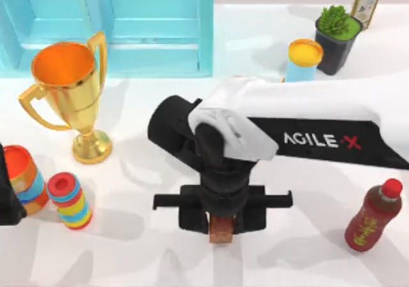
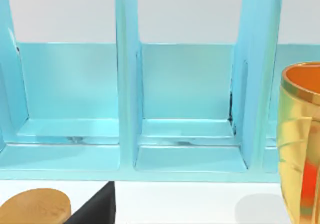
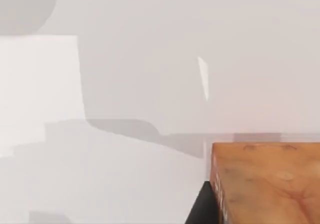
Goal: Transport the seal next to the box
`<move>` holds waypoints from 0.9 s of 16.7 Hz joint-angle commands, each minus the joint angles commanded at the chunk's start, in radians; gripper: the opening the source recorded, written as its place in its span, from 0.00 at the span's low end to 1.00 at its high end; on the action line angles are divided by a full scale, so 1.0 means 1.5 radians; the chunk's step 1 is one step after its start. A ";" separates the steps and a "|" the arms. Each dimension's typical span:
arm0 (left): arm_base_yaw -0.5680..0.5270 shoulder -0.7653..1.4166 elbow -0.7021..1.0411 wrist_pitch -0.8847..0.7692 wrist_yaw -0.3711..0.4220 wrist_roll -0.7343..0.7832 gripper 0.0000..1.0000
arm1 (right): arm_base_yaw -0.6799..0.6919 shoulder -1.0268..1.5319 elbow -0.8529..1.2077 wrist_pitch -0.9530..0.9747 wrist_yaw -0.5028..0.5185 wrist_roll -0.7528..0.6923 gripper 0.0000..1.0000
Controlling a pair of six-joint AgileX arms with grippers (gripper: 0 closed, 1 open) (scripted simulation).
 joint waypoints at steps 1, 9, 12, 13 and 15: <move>0.000 0.000 0.000 0.000 0.000 0.000 1.00 | -0.001 -0.006 0.011 -0.016 0.000 0.000 0.00; 0.000 0.000 0.000 0.000 0.000 0.000 1.00 | 0.002 -0.033 0.058 -0.093 0.000 -0.004 0.00; 0.000 0.000 0.000 0.000 0.000 0.000 1.00 | -0.007 -0.033 0.063 -0.095 0.000 -0.012 0.00; 0.000 0.000 0.000 0.000 0.000 0.000 1.00 | -0.020 -0.038 0.073 -0.101 0.001 -0.026 0.00; 0.000 0.000 0.000 0.000 0.000 0.000 1.00 | -0.063 -0.051 0.101 -0.122 0.004 -0.073 0.00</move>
